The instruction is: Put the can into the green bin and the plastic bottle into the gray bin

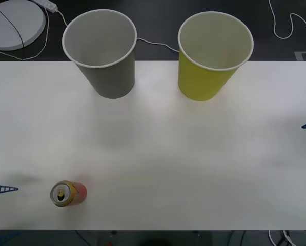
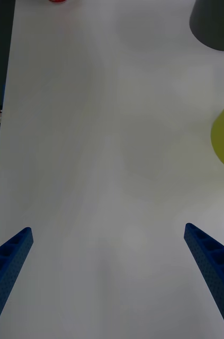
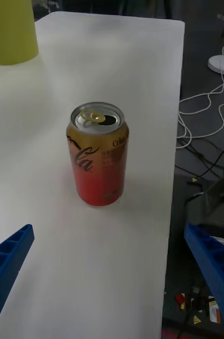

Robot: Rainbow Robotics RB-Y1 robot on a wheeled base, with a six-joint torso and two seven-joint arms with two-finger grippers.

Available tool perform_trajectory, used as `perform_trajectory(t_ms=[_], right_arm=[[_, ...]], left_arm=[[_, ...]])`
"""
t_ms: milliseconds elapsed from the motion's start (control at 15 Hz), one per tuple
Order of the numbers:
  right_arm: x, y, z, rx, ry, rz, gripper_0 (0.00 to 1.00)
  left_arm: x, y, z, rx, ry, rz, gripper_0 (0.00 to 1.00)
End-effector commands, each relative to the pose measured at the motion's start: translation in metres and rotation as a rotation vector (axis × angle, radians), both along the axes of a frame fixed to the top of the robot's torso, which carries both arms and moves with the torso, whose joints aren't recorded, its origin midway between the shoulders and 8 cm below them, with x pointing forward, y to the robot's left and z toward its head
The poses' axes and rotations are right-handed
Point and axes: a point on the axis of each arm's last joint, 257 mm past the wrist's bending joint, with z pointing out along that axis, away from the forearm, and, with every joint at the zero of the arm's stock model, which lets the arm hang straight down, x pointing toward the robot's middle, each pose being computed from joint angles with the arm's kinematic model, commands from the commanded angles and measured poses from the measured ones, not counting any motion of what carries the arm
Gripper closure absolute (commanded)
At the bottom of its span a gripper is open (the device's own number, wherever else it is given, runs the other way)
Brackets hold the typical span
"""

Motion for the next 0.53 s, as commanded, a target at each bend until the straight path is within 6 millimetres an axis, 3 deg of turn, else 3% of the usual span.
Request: perform_trajectory(t_ms=[67,533], right_arm=[[0.000,0.000,0.000,0.000,0.000,0.000,0.00],[0.000,0.000,0.000,0.000,0.000,0.000,0.00]], left_arm=[[0.001,-0.008,-0.011,-0.038,0.007,0.033,0.00],[0.018,-0.039,-0.035,-0.098,-0.015,0.111,0.00]])
